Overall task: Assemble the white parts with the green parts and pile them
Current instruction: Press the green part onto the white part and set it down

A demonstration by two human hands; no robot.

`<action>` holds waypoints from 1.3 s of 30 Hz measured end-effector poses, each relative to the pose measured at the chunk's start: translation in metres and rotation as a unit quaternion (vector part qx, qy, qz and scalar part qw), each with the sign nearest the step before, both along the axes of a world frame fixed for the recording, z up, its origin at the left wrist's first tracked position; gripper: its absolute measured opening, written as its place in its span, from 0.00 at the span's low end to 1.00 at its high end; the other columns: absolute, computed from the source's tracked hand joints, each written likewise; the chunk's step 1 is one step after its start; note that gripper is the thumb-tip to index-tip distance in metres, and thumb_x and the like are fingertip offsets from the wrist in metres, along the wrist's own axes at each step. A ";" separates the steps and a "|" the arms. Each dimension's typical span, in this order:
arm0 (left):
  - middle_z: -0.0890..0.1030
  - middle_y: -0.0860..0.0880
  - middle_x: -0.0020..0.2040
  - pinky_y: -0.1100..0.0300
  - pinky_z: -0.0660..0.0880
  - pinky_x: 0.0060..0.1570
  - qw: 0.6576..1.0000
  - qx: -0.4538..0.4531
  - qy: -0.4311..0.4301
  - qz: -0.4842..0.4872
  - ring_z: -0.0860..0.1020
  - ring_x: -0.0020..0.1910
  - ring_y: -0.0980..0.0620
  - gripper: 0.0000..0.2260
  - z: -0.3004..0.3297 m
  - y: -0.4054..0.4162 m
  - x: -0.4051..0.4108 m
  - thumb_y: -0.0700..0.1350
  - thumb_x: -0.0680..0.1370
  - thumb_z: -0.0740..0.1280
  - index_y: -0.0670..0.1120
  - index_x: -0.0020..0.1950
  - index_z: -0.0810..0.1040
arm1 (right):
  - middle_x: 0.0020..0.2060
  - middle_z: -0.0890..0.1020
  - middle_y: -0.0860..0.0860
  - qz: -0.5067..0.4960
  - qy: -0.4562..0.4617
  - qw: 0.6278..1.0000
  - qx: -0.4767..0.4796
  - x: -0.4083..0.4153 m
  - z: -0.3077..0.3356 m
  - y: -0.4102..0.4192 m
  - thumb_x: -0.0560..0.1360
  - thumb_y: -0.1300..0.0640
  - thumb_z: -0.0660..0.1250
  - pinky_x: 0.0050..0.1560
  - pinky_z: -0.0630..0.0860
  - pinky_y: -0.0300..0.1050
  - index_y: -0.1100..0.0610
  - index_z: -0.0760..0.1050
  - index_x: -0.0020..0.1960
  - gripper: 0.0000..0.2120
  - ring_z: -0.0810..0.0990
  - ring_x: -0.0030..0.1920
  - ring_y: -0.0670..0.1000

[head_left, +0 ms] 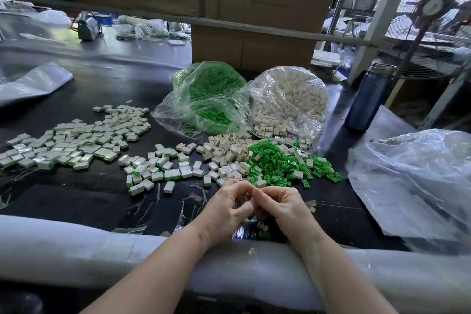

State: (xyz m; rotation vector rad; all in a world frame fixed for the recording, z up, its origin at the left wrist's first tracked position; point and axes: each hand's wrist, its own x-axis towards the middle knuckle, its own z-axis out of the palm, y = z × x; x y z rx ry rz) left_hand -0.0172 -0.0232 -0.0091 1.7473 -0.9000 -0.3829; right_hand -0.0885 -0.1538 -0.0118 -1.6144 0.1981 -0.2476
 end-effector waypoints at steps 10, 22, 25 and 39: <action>0.72 0.46 0.48 0.73 0.71 0.40 0.999 0.003 -0.015 0.050 0.73 0.38 0.58 0.01 -0.001 0.000 0.001 0.41 0.77 0.66 0.45 0.47 0.76 | 0.35 0.82 0.62 -0.064 -0.043 0.997 -0.023 0.000 -0.001 -0.003 0.70 0.68 0.71 0.41 0.79 0.57 0.61 0.80 0.40 0.03 0.80 0.34 0.58; 0.79 0.52 0.40 0.69 0.73 0.41 0.999 0.016 0.004 0.048 0.77 0.39 0.59 0.04 -0.003 0.002 0.002 0.43 0.76 0.67 0.46 0.49 0.78 | 0.34 0.81 0.56 -0.078 -0.020 0.991 -0.106 0.001 0.000 -0.002 0.74 0.65 0.68 0.39 0.78 0.49 0.61 0.78 0.42 0.03 0.78 0.34 0.50; 0.80 0.50 0.41 0.65 0.76 0.44 0.996 0.017 -0.001 0.086 0.79 0.41 0.54 0.02 -0.005 0.002 0.004 0.43 0.76 0.67 0.48 0.48 0.78 | 0.33 0.80 0.51 -0.097 -0.020 0.991 -0.095 0.002 -0.002 -0.003 0.74 0.64 0.68 0.36 0.77 0.43 0.58 0.78 0.41 0.04 0.78 0.33 0.47; 0.77 0.46 0.53 0.55 0.74 0.55 0.945 -0.037 0.005 0.326 0.77 0.49 0.50 0.11 -0.008 0.006 0.014 0.37 0.77 0.64 0.48 0.58 0.76 | 0.29 0.78 0.45 -0.119 0.007 0.986 -0.117 -0.001 0.002 -0.002 0.73 0.63 0.70 0.36 0.76 0.36 0.55 0.78 0.37 0.07 0.74 0.29 0.39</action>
